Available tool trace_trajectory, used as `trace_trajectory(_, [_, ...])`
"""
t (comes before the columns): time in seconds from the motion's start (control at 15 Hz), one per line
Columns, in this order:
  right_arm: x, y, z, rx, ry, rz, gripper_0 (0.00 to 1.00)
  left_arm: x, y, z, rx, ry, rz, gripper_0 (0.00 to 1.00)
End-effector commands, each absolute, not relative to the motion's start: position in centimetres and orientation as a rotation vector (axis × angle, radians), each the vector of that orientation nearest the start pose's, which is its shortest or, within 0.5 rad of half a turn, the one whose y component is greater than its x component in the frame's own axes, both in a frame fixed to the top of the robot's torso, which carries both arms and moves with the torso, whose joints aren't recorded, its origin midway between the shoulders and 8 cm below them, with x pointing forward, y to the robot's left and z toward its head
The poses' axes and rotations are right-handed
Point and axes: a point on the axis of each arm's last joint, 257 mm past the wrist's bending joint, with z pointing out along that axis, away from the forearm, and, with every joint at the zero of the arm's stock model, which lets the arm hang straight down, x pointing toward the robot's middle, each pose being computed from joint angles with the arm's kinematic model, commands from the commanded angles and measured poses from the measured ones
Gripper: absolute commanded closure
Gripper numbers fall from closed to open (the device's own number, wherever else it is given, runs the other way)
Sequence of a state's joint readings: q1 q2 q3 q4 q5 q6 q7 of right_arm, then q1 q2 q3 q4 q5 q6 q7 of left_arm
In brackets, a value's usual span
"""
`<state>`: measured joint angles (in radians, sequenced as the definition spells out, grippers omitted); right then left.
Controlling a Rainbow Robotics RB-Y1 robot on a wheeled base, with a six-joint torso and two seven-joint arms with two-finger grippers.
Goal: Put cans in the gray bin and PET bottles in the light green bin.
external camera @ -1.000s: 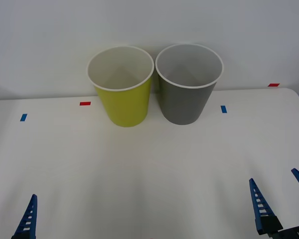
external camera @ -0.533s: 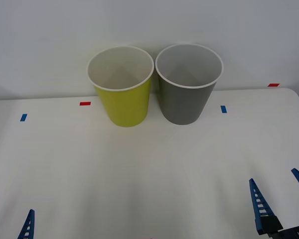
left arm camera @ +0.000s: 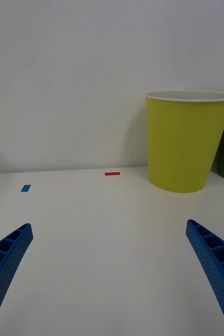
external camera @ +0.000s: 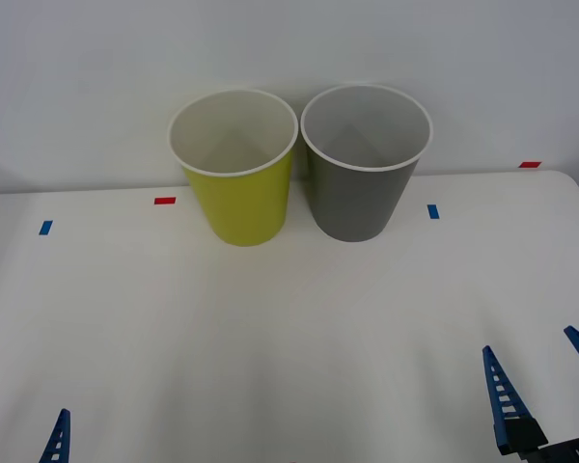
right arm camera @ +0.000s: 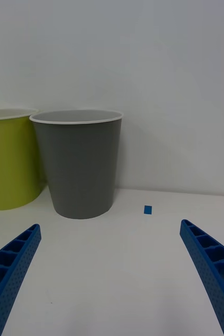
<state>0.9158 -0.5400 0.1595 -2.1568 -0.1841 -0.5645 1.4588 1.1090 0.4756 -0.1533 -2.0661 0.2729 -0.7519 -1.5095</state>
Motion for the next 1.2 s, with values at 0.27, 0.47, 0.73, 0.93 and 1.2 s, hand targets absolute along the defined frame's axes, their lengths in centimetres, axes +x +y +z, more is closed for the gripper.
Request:
trace_trajectory(0.27, [27.51, -26.21, -17.22, -0.182, 1.411, 0.132, 0.08, 20.93, 30.77, -20.38, 0.005, 1.473, -0.029, 0.0])
trace_trajectory(0.47, [27.51, -26.21, -17.22, -0.182, 1.411, 0.132, 0.08, 20.93, 30.77, -20.38, 0.005, 1.473, -0.029, 0.0])
trace_trajectory(0.73, [27.51, -26.21, -17.22, -0.182, 1.411, 0.132, 0.08, 20.93, 30.77, -20.38, 0.005, 1.473, -0.029, 0.0])
trace_trajectory(0.93, [27.51, -26.21, -17.22, -0.182, 1.411, 0.132, 0.08, 20.93, 30.77, -20.38, 0.005, 1.473, -0.029, 0.0])
trace_trajectory(1.2, [27.51, -26.21, -17.22, -0.182, 1.411, 0.132, 0.08, 20.93, 30.77, -20.38, 0.005, 1.473, -0.029, 0.0])
